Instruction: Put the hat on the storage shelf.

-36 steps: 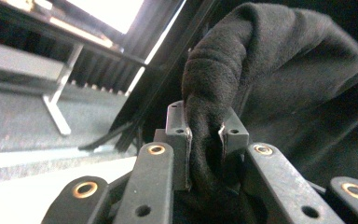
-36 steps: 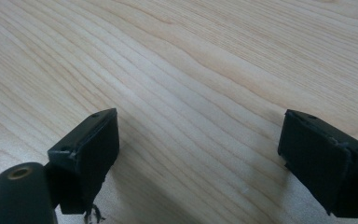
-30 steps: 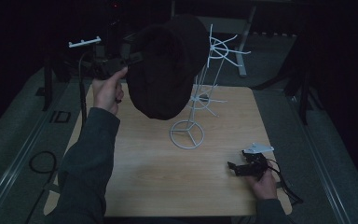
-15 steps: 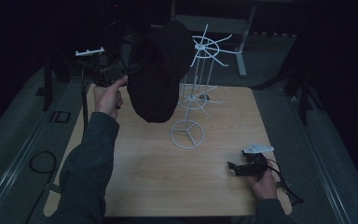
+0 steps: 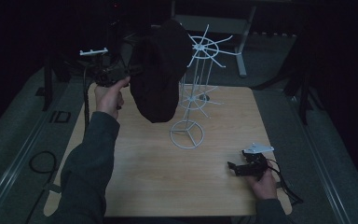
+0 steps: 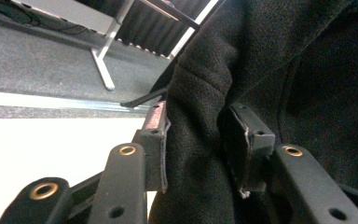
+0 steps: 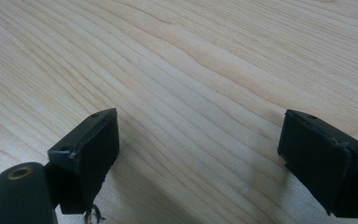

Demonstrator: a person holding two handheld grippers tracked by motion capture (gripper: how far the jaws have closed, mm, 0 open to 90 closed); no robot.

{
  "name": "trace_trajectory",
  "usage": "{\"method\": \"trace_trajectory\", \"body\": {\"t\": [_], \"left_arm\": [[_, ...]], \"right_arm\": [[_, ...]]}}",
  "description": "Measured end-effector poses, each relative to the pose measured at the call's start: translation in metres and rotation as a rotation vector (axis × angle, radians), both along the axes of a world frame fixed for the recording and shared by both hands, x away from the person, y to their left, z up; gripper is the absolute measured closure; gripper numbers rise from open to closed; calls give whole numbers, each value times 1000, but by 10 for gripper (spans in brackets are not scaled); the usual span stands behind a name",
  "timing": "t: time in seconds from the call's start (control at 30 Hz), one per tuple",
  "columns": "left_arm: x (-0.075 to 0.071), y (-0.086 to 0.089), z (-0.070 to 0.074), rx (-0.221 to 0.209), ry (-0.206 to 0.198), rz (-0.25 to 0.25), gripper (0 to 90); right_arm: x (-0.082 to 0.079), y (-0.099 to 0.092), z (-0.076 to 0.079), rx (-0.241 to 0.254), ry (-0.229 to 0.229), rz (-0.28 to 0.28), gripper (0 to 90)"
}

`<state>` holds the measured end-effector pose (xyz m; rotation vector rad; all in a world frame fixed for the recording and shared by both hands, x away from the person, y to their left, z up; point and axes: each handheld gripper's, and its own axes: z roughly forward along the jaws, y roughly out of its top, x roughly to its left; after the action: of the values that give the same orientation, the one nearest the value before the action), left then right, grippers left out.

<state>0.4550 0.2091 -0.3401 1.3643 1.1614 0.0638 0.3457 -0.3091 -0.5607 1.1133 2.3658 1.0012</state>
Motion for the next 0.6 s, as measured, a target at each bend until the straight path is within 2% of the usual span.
{"method": "trace_trajectory", "body": {"t": [0.37,0.6], "left_arm": [[1,-2,1,5,5,7,477],[1,-3,3,12,-9,13,467]], "right_arm": [[0,0,0,0,1,0,123],[0,0,0,0,2,0,123]]}}
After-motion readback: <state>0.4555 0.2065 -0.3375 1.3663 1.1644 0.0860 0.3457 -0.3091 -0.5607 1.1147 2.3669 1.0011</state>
